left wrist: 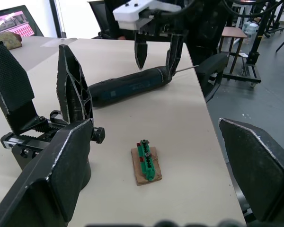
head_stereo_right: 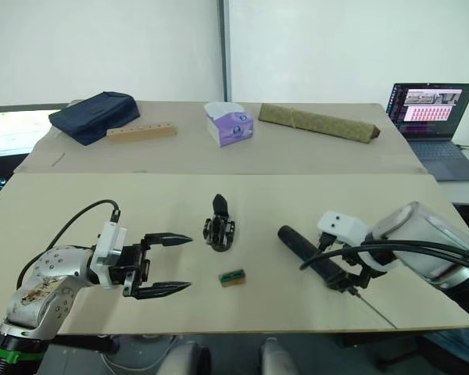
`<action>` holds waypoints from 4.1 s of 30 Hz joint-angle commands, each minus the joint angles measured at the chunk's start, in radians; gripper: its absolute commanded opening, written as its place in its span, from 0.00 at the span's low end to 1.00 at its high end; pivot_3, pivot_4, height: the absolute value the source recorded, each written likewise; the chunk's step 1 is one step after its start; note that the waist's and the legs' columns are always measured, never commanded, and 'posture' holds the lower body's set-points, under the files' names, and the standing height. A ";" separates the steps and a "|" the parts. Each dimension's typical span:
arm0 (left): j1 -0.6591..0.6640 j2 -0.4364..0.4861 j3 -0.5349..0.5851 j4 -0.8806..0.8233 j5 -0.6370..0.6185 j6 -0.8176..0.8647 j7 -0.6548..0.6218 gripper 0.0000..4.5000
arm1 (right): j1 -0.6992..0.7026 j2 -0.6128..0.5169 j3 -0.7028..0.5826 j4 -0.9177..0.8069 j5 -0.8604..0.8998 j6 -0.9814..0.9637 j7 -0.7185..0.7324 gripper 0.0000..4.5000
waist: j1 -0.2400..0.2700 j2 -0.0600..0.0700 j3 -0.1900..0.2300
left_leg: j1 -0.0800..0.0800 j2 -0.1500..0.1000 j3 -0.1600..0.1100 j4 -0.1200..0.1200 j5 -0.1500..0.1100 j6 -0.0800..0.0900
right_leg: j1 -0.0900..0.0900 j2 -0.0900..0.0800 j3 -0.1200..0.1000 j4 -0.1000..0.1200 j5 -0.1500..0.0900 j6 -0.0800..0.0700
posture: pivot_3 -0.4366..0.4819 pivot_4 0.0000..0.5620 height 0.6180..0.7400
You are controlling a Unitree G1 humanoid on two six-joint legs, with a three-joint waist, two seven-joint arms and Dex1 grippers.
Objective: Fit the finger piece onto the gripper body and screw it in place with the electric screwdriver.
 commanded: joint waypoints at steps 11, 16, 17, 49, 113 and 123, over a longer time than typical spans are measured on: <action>-0.005 -0.004 0.004 -0.036 -0.006 -0.008 0.014 1.00 | -0.062 0.054 0.172 0.041 -0.085 0.027 -0.012 0.73 | 0.001 0.000 0.000 | 0.000 0.000 0.000 0.000 0.000 0.000 | 0.000 0.000 0.000 0.000 0.000 0.000 | 0.48 0.27 1.00; 0.004 0.003 0.010 -0.038 -0.009 -0.006 0.012 1.00 | -0.044 0.071 0.142 0.041 -0.084 0.034 -0.034 0.43 | 0.000 -0.001 -0.001 | 0.001 0.000 -0.001 0.001 0.000 0.000 | 0.002 0.000 -0.001 0.000 0.000 0.000 | 0.48 0.27 1.00; 0.006 0.007 0.011 -0.038 -0.010 -0.005 0.009 1.00 | -0.040 0.066 0.133 0.036 -0.082 0.025 -0.031 0.43 | 0.000 -0.001 -0.001 | 0.001 0.000 -0.001 0.001 0.000 0.000 | 0.002 0.000 -0.001 0.000 0.000 0.000 | 0.48 0.27 1.00; -0.027 -0.091 -0.173 0.201 0.279 -0.147 0.055 1.00 | 0.517 0.949 -0.790 -0.351 0.345 -0.830 -0.082 0.43 | 0.000 -0.001 0.001 | -0.001 -0.002 -0.003 0.003 0.000 0.000 | 0.005 0.000 -0.001 -0.001 0.002 0.004 | 0.48 0.27 1.00; -0.052 -0.198 -0.308 0.289 0.372 -0.168 0.121 1.00 | 0.537 0.769 -0.539 -0.022 0.156 -1.266 0.030 0.43 | 0.011 0.001 0.000 | 0.002 -0.002 -0.003 0.005 0.000 0.000 | 0.007 0.001 -0.001 0.001 0.002 0.003 | 0.48 0.27 1.00; -0.051 -0.198 -0.309 0.290 0.375 -0.164 0.124 1.00 | 0.536 0.771 -0.537 -0.012 0.150 -1.277 0.031 0.43 | 0.012 0.001 0.000 | 0.002 -0.002 -0.003 0.005 0.000 0.000 | 0.007 0.001 -0.001 0.001 0.002 0.003 | 0.48 0.27 1.00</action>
